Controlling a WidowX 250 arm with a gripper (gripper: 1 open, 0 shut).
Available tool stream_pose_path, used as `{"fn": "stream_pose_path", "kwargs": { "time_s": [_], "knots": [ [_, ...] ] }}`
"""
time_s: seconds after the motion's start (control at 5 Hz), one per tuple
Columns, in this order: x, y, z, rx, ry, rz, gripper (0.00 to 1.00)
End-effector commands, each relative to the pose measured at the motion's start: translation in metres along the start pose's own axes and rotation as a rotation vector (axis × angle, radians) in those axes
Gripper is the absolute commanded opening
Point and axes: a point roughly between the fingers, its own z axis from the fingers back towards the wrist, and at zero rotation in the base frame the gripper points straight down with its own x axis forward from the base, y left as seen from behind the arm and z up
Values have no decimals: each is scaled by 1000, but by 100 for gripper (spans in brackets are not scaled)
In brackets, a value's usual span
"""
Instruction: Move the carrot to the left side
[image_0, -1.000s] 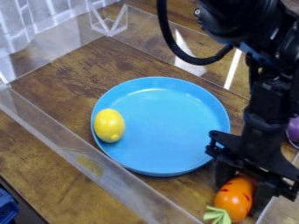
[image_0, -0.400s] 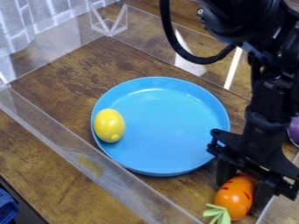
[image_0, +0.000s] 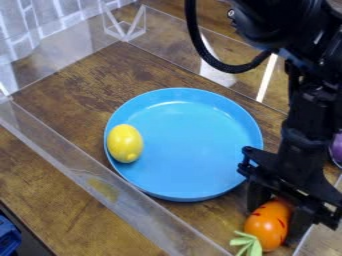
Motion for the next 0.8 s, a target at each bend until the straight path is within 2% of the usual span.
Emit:
{"fn": "stream_pose_path", "kwargs": {
  "time_s": [0.0, 0.2, 0.4, 0.6],
  "knots": [
    [-11, -9, 10, 11, -14, -62, 0],
    [-15, -2, 34, 23, -63, -47, 0],
    [-17, 8, 52, 32, -101, -26, 0],
    [-21, 25, 83, 52, -167, 22, 0]
  ]
}}
